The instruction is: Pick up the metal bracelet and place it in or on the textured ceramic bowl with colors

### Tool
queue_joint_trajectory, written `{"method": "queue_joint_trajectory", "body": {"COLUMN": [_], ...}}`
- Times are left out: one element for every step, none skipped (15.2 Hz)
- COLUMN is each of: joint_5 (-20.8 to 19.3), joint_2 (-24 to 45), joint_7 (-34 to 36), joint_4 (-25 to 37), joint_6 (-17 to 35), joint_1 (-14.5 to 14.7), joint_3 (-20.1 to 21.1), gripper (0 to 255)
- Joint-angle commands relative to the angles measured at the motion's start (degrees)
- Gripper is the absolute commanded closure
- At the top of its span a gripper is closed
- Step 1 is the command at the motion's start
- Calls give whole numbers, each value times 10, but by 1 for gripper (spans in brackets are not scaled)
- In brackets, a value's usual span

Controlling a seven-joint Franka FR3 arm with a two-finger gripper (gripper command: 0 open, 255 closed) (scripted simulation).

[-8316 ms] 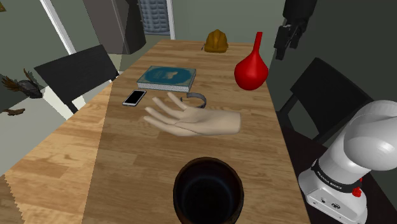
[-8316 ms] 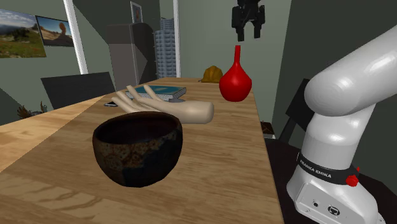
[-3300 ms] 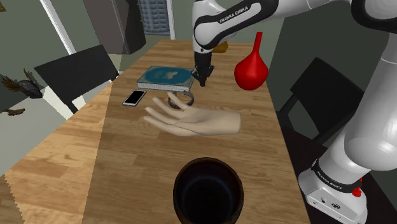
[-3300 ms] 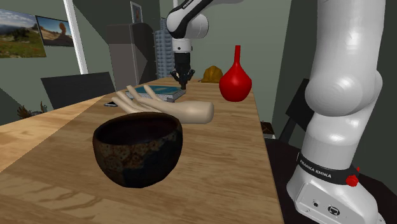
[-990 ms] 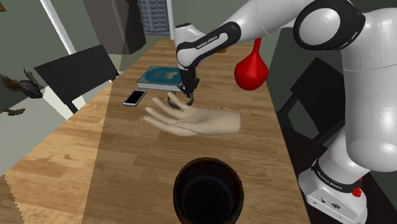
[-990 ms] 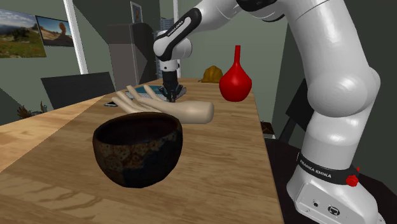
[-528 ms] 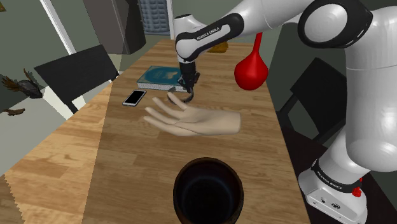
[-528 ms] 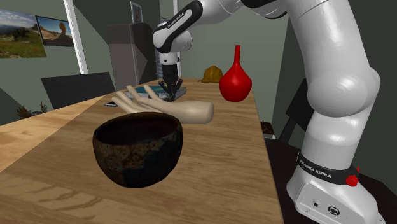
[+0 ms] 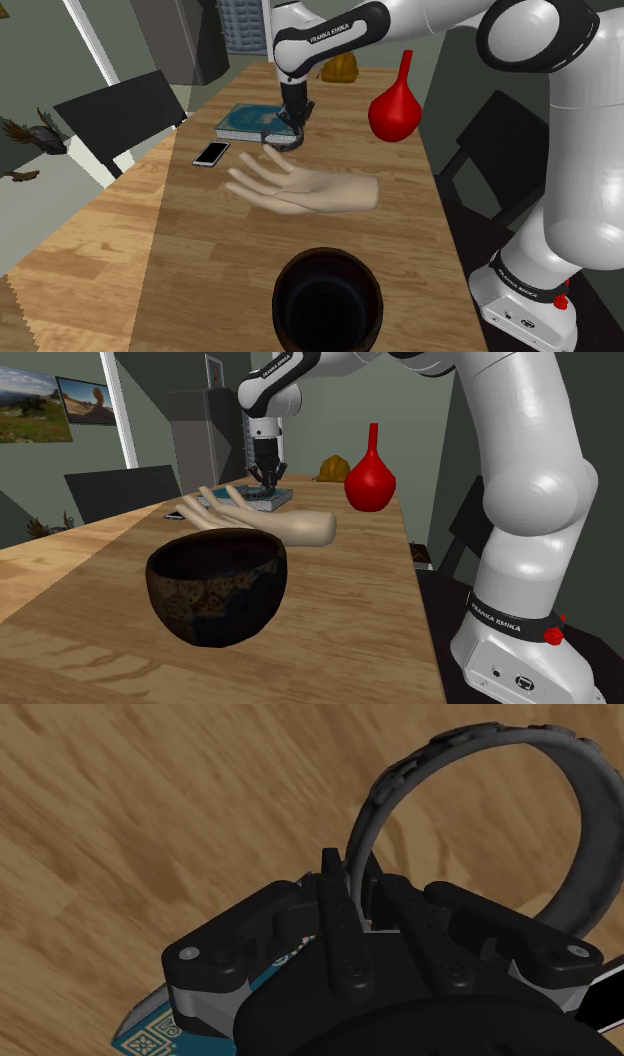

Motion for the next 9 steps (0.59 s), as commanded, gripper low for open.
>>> {"method": "queue_joint_trajectory", "body": {"joint_5": [1,1,1,2,2,2,3,3,3], "joint_2": [-4,-5,-7,-8,-9,-10,-11,-12,-13], "joint_7": [-1,-1,-2,-2,-3,-3,-4,-4,-4], "joint_4": [8,14,19,25,31,37,43,49,56], "joint_6": [-12,-19,-26,-33,-40,-47,-54,-61,-69], "joint_1": [0,0,0,0,1,1,1,1,1], "joint_3": [0,1,1,1,1,1,1,1,1], "gripper": [255,255,255,255,255,255,255,255,255]}}
